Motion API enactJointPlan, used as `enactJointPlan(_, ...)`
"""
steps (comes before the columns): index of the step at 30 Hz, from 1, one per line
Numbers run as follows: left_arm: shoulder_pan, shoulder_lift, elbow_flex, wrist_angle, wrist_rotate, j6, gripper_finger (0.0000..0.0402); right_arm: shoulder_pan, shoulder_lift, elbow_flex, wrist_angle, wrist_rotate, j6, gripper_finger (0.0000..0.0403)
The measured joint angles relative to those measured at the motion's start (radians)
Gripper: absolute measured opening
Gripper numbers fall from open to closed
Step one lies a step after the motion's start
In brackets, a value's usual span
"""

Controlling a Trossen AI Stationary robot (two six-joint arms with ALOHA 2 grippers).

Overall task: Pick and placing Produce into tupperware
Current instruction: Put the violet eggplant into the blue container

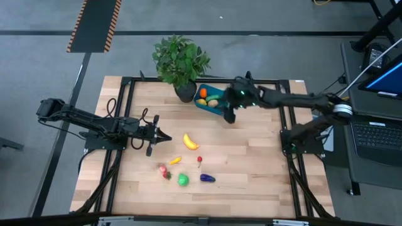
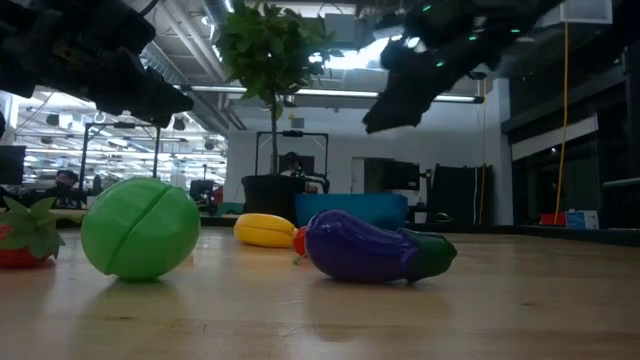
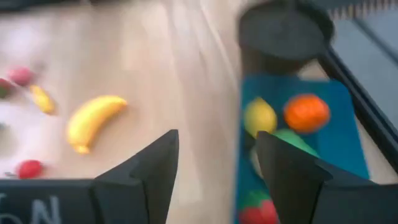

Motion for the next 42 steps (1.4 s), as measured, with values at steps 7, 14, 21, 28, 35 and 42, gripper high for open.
enactJointPlan(7,0.000,0.000,0.000,0.013,0.000,0.000,0.0030,0.111,-0.150,-0.267,0.405,-0.001,0.010,0.0216)
enactJointPlan(14,0.000,0.000,0.000,0.016,0.000,0.000,0.0041,0.190,-0.163,-0.432,0.701,-0.005,0.011,0.0216)
enactJointPlan(21,0.000,0.000,0.000,0.015,0.001,0.000,0.0047,0.198,-0.163,-0.464,0.716,-0.004,0.050,0.0216)
enactJointPlan(28,0.000,0.000,0.000,0.015,0.001,-0.007,0.0031,0.198,-0.163,-0.455,0.716,-0.181,0.024,0.0216)
enactJointPlan(35,0.000,0.000,0.000,0.015,0.001,-0.008,0.0014,0.198,-0.163,-0.455,0.612,-0.319,0.151,0.0216)
enactJointPlan(42,0.000,0.000,0.000,0.014,0.001,-0.009,0.0001,0.198,-0.163,-0.455,0.613,-0.364,0.045,0.0216)
